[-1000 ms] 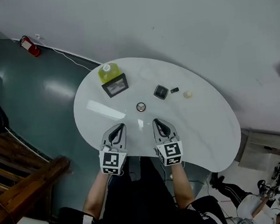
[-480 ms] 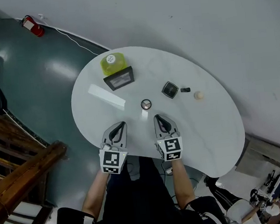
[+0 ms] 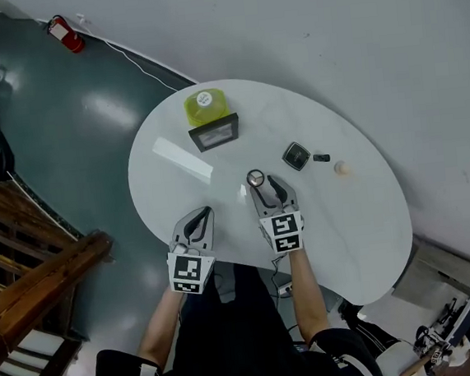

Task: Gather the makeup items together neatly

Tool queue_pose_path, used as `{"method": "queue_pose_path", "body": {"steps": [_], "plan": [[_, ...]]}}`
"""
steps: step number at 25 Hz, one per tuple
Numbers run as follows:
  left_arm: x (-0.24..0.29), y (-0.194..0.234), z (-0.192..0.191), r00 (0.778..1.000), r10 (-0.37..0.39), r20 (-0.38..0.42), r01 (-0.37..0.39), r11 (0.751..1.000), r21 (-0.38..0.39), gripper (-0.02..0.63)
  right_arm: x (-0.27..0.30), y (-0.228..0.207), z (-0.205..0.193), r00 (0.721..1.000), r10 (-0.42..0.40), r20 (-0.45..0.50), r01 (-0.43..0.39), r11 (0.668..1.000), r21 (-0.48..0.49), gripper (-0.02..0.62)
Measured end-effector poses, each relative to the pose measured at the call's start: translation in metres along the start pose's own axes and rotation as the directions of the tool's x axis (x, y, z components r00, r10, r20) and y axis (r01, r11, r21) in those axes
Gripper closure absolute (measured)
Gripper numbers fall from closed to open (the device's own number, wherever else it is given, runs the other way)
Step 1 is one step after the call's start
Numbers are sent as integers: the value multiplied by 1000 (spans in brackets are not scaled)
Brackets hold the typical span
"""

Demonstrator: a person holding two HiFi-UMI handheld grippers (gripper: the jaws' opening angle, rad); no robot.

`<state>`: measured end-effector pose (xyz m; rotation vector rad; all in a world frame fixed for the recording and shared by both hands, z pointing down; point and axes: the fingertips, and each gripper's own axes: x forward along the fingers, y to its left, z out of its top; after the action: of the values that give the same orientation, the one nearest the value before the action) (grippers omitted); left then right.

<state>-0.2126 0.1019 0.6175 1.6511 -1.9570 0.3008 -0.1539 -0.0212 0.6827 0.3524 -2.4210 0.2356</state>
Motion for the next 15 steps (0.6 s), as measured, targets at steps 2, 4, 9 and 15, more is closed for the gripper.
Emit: {"method": "queue_pose_path", "body": {"steps": [2, 4, 9, 15], "plan": [[-3, 4, -2, 1000, 8, -4, -8, 1000, -7, 586, 10, 3, -3, 999, 6, -37, -6, 1000, -15, 383], [-6, 7, -4, 1000, 15, -7, -15, 1000, -13, 586, 19, 4, -8, 997, 5, -78, -7, 999, -31, 371], [-10, 15, -5, 1000, 26, -7, -26, 999, -20, 586, 34, 5, -21, 989, -15, -144, 10, 999, -36, 370], [-12, 19, -5, 1000, 27, -10, -27, 1000, -15, 586, 36, 4, -18, 990, -27, -137, 23, 999, -31, 370]]}}
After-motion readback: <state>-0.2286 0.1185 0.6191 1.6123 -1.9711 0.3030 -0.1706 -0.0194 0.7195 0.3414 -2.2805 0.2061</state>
